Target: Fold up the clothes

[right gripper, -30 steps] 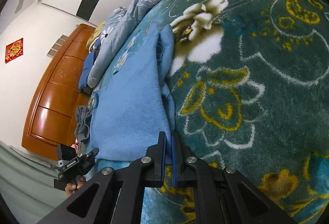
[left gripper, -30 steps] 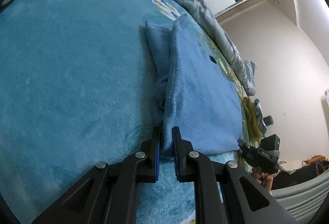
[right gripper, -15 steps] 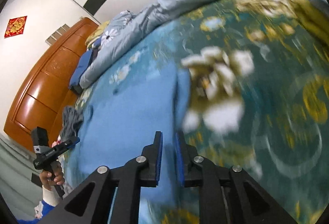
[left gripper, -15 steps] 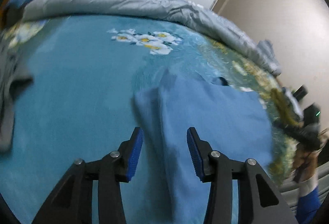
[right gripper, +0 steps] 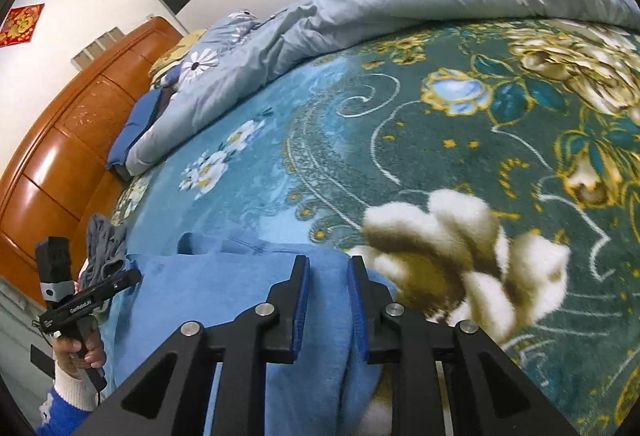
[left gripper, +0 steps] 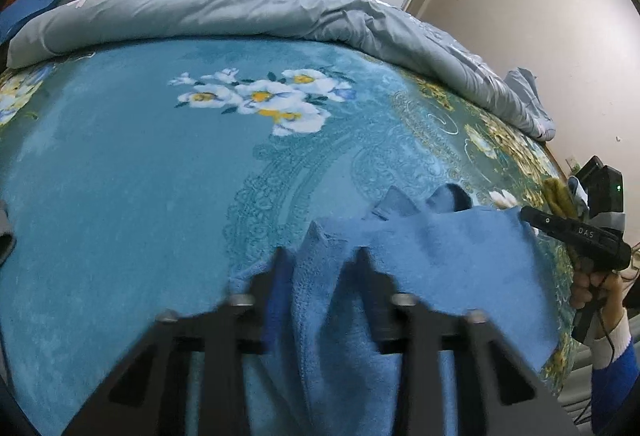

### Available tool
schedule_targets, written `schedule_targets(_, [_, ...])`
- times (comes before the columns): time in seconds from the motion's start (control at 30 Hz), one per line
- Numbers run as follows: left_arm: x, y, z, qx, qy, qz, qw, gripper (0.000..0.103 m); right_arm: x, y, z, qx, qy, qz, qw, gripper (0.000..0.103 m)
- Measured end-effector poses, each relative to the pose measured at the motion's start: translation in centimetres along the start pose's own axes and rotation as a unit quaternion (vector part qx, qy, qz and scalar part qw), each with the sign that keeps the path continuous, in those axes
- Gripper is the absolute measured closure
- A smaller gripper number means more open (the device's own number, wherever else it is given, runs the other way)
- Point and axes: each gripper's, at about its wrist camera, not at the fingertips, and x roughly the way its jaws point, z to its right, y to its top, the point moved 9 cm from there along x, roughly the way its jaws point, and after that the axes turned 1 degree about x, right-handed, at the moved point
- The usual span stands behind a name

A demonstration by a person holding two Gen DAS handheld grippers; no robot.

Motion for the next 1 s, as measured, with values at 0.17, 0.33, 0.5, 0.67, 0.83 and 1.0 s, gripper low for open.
schedule_targets(0.17, [-0.5, 0.4, 0.1, 0.002, -0.004, 0.013, 0.9999, 0.097, 0.0, -0.1, -0.6, -0.014, -0.003, -0.006, 1.000, 0.097])
schedule_targets(0.33, [-2.9, 2.2, 0.2, -0.014, -0.034, 0.057, 0.9977, 0.097, -1.9, 1.3, -1.3, -0.021, 0.006, 0.024, 0.999, 0.097])
schedule_targets(0.5, [-0.7, 1.9, -1.3, -0.022, -0.013, 0.031, 0.9992, 0.097, -1.5, 1.7, -0.9, -0.024, -0.007, 0.025, 0.999, 0.097])
schedule_targets(0.67, [1.5, 0.3, -3.0, -0.051, -0.014, 0.001, 0.9986, 0.097, 0.8, 0.5, 1.0, 0.002, -0.017, -0.003, 1.000, 0.097])
schedule_targets(0.83, [1.8, -0.1, -3.2, -0.058, -0.016, -0.005, 0.9981, 0.096, 1.4, 0.1, 1.4, 0.008, -0.018, -0.011, 1.000, 0.097])
schedule_targets(1.0, [1.0, -0.1, -2.9, -0.058, -0.017, -0.012, 0.9981, 0.096, 1.0, 0.1, 1.0, 0.006, -0.025, -0.011, 1.000, 0.094])
